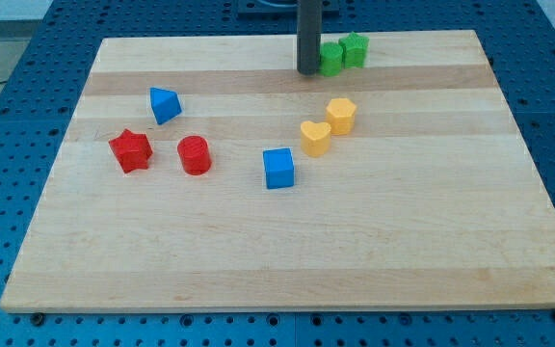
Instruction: Move the yellow hexagon to the left of the green circle
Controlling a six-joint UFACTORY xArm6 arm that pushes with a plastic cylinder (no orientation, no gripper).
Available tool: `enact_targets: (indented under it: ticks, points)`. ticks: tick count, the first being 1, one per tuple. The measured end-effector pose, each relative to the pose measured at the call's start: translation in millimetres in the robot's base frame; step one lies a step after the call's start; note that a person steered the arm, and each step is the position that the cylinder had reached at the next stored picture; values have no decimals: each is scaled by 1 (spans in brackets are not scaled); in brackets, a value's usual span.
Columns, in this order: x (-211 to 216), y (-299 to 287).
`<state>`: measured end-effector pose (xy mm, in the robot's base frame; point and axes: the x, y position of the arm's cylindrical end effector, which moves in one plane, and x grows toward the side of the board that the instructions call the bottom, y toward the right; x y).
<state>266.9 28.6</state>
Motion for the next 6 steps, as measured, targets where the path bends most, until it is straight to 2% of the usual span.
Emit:
enact_targets:
  ticks: [1, 2, 3, 4, 5, 6]
  points:
    - [48, 22]
    - [61, 115]
    - [134, 91]
    - [135, 54]
    - [77, 32]
    - [81, 30]
